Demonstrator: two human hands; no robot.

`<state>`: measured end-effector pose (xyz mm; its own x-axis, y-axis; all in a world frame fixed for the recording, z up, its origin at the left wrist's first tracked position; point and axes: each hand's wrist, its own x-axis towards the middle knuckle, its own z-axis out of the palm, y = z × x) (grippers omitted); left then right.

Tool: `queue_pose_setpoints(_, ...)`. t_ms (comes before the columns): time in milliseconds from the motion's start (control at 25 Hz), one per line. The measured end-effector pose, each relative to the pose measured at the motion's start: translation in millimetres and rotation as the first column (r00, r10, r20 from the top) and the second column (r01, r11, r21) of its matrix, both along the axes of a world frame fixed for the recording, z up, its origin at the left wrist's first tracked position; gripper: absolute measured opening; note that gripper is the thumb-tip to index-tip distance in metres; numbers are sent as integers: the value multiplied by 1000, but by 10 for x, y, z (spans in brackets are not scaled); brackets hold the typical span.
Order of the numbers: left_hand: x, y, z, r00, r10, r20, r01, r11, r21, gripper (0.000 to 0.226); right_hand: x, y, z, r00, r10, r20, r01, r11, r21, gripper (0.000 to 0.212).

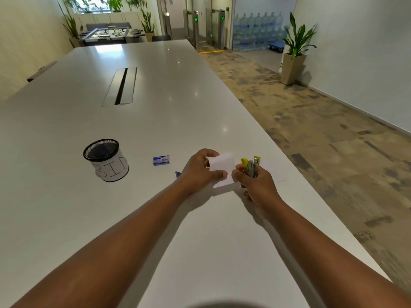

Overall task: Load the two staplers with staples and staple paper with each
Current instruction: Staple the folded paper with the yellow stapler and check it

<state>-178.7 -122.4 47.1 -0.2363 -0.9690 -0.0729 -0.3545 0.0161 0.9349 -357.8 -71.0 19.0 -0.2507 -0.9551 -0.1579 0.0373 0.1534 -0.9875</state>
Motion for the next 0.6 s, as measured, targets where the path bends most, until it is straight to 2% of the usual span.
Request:
queue_pose_setpoints(120,215,62,72,971,171,-167,-159,984,85,50,227,-16,93,997,73,23,-73,997,-21,13)
queue_pose_setpoints(200,370,102,122,944,225,-240,-207,973,98,45,387,-39,170,985,124,116,-117,991,-66,13)
queue_pose_setpoints(320,610,181,205,892,180,-416,-132,981,141,34,595,-87,295,922,186,341,-167,982,-85,6)
queue_pose_setpoints(400,738,228,252,833,168,-527,-65,976,208,32,708,-116,353,880,223,419,-205,975,-89,14)
queue_pose_setpoints(480,826,273,274,781,179,-598,-7,960,279,33,845,-120,397,864,288,412,-278,957,-87,22)
queue_pose_setpoints(600,913,323,299,768,173,-617,38,949,314,29,1069,-93,457,844,371,387,-370,926,-79,14)
